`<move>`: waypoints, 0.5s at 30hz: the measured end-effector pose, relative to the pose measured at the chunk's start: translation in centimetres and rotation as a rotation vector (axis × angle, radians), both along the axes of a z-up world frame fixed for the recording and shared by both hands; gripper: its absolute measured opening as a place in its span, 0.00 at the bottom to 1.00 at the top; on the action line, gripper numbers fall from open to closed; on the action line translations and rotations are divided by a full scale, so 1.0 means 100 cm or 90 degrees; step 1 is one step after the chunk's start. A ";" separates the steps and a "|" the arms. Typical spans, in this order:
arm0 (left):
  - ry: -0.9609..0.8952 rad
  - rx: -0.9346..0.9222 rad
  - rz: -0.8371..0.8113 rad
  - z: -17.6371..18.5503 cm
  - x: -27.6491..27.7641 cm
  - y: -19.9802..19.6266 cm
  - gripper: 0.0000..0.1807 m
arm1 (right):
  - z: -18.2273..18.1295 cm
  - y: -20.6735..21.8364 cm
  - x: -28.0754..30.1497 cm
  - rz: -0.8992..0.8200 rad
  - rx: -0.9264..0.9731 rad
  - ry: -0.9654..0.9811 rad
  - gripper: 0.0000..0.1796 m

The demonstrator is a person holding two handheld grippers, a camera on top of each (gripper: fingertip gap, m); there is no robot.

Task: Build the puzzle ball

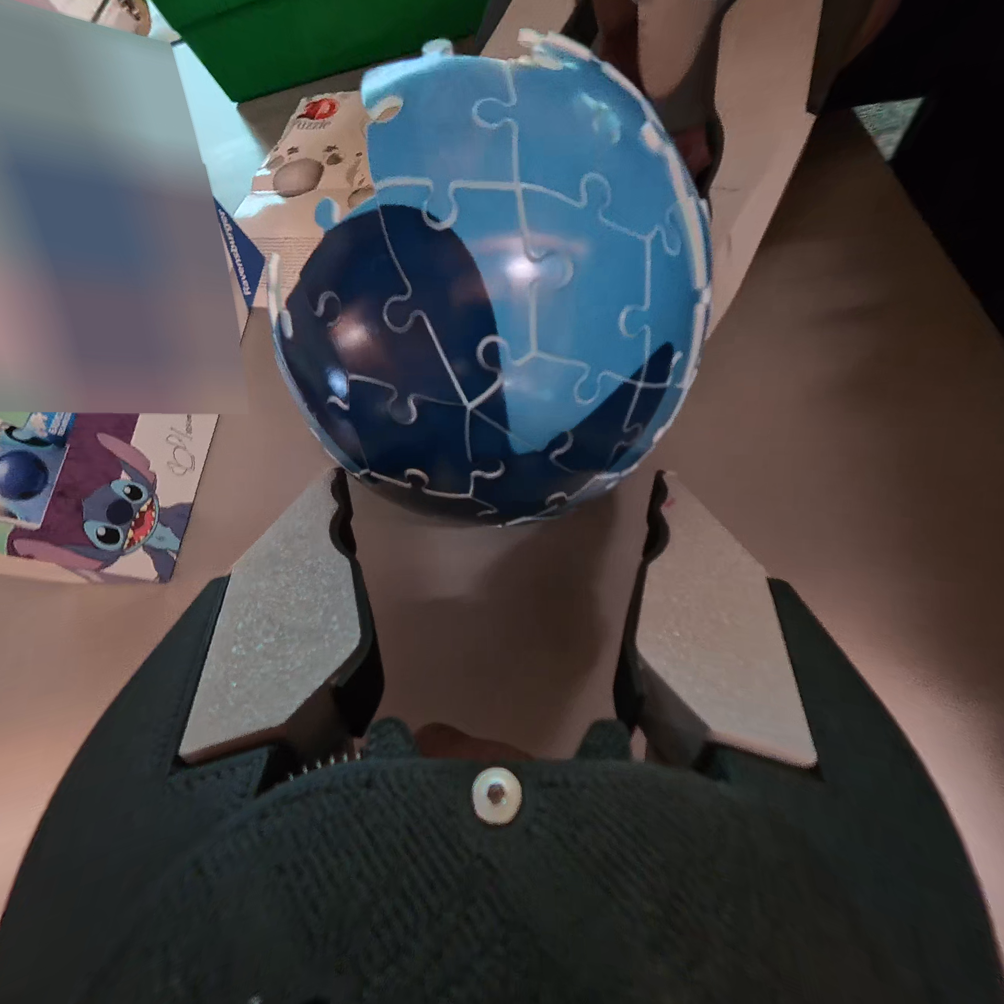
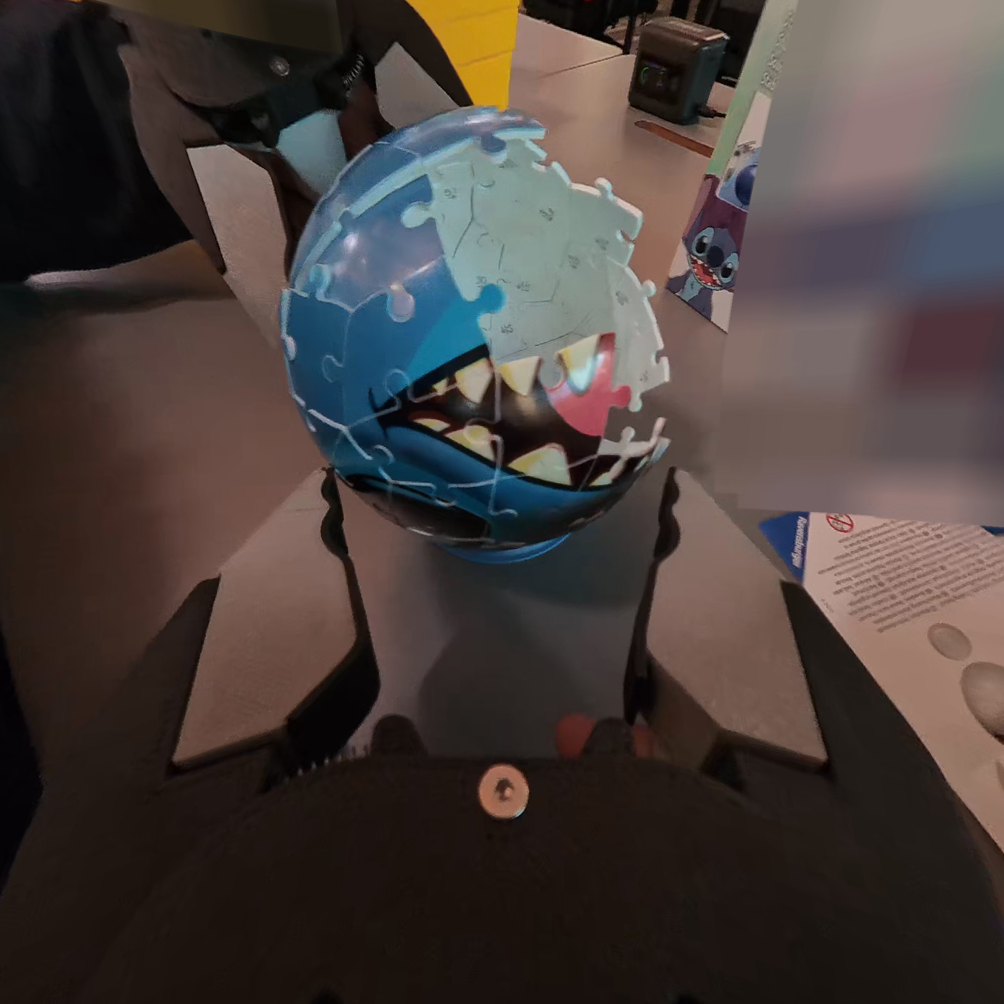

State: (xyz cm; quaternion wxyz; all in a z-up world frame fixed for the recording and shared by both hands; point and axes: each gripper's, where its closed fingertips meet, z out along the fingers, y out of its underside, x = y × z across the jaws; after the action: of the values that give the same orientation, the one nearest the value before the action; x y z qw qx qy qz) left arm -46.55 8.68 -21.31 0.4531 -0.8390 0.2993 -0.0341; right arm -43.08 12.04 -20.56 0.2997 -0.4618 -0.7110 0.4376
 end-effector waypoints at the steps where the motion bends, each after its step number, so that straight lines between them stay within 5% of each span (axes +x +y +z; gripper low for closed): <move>1: 0.004 0.005 0.012 0.000 0.001 -0.004 0.59 | 0.000 -0.004 0.002 0.026 -0.002 -0.001 0.61; 7: -0.001 0.033 0.099 0.003 -0.001 -0.019 0.54 | -0.005 -0.002 0.002 0.116 -0.026 -0.043 0.61; 15: 0.009 0.017 0.022 -0.003 -0.023 -0.012 0.57 | 0.003 0.003 -0.002 0.082 -0.047 -0.013 0.65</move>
State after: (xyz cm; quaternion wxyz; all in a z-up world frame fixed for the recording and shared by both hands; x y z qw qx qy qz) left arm -48.83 7.43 -21.58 0.4627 -0.8382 0.2883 -0.0159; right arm -43.28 12.37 -20.25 0.2463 -0.4306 -0.7256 0.4769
